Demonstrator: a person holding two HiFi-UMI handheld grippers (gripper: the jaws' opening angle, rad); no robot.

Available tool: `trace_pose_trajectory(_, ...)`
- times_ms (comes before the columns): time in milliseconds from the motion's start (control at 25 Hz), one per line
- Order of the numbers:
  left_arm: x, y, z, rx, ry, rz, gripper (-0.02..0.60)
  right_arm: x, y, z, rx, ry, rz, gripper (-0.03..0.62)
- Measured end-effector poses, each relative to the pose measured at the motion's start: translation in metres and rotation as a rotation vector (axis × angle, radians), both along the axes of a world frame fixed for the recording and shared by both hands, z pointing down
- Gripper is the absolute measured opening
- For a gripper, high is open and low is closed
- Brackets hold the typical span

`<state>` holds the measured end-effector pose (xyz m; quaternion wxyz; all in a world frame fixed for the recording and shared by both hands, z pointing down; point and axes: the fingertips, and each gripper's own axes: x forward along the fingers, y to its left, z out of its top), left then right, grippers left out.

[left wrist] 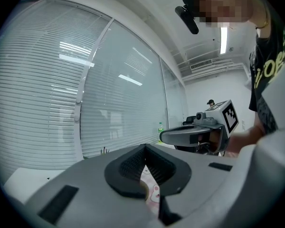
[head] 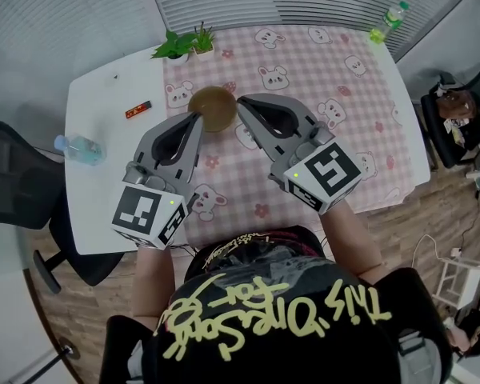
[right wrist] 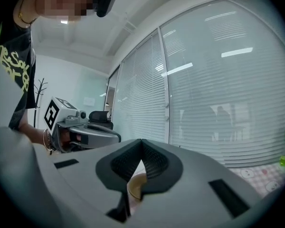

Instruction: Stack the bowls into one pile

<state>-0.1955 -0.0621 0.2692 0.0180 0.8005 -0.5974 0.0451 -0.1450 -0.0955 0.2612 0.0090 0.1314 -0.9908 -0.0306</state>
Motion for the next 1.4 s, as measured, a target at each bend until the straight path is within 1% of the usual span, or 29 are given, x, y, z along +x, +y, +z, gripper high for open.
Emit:
trace_pose_trajectory(200, -0.002, -0.001, 0.002, -0.004, 0.004, -0.007, -0.003, 0.002, -0.003, 0.0, 0.009, 0.012, 0.021, 0.002)
trace_pose_trajectory(760, -0.003, -0.002, 0.006, -0.009, 0.006, -0.014, -0.003, 0.0, -0.003, 0.007, 0.018, 0.04, 0.034, 0.002)
trace_pose_trajectory(1040, -0.007, -0.001, 0.009, -0.02, 0.01, -0.032, -0.003, 0.0, -0.004, 0.007, 0.009, 0.037, 0.033, 0.002)
trace_pose_trajectory(1400, -0.008, -0.002, 0.012, -0.03, 0.007, -0.033, -0.003, 0.001, -0.005, 0.01, 0.0, 0.044, 0.038, 0.002)
